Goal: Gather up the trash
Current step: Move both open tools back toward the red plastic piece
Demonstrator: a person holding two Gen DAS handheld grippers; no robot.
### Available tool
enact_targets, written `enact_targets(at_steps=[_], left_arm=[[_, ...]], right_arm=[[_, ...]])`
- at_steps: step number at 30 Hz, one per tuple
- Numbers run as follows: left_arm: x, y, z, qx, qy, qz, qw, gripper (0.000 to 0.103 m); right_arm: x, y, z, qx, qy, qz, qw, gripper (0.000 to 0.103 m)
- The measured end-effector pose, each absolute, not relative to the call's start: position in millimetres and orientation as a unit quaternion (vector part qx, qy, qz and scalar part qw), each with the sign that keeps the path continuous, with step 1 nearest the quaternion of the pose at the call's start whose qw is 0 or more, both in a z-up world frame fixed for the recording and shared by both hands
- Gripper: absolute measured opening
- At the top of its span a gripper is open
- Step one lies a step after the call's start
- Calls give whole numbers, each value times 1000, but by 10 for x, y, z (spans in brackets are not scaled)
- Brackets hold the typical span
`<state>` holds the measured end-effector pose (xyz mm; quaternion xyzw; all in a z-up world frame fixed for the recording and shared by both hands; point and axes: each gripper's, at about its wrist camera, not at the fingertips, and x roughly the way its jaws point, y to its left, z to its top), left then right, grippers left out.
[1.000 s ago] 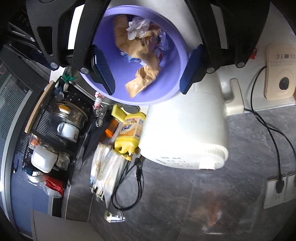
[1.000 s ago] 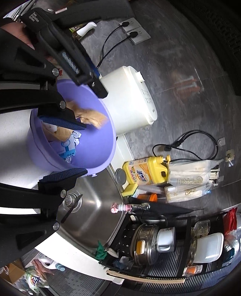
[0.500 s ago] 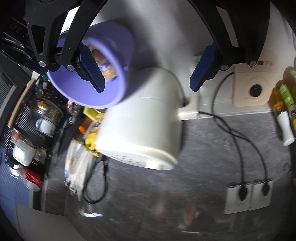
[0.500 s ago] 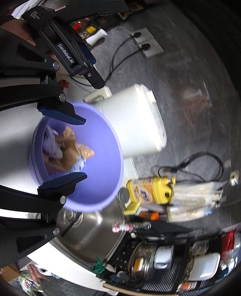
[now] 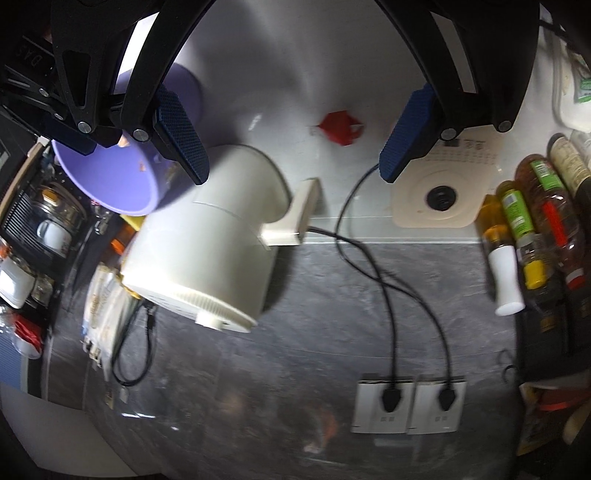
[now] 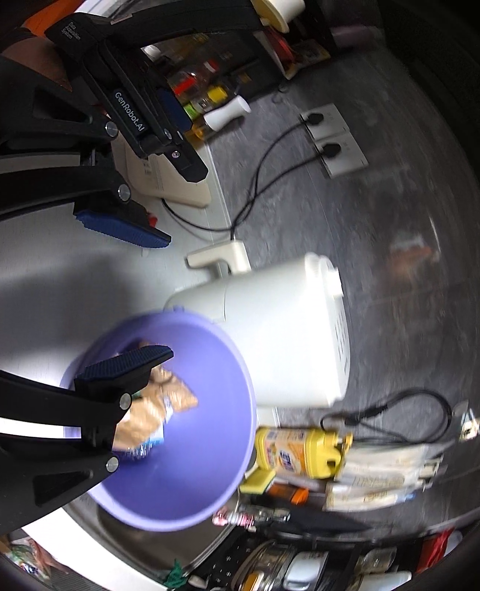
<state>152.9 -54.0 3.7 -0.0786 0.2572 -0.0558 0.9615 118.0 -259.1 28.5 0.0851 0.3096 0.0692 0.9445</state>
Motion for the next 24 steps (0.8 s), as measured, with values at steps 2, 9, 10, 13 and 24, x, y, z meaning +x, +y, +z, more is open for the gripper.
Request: enact_targets(at_steps=[2, 9, 10, 13, 24], left_arm=[[1503, -447, 16, -80, 259, -45, 961, 92], [1431, -188, -104, -89, 271, -17, 958, 92], [1424, -159, -120, -89, 272, -14, 958, 92], [1411, -66, -184, -90, 277, -5, 957, 92], [1530, 111, -480, -79, 294, 1, 953, 85]], right_arm=[[1195, -2494, 267, 81, 313, 80, 943, 55], [1254, -2211, 189, 67, 323, 112, 937, 55], [1263, -2185, 178, 65, 325, 114, 937, 56], [1286, -2107, 122, 61, 331, 121, 934, 58], [1488, -1865, -113, 38, 345, 144, 927, 58]])
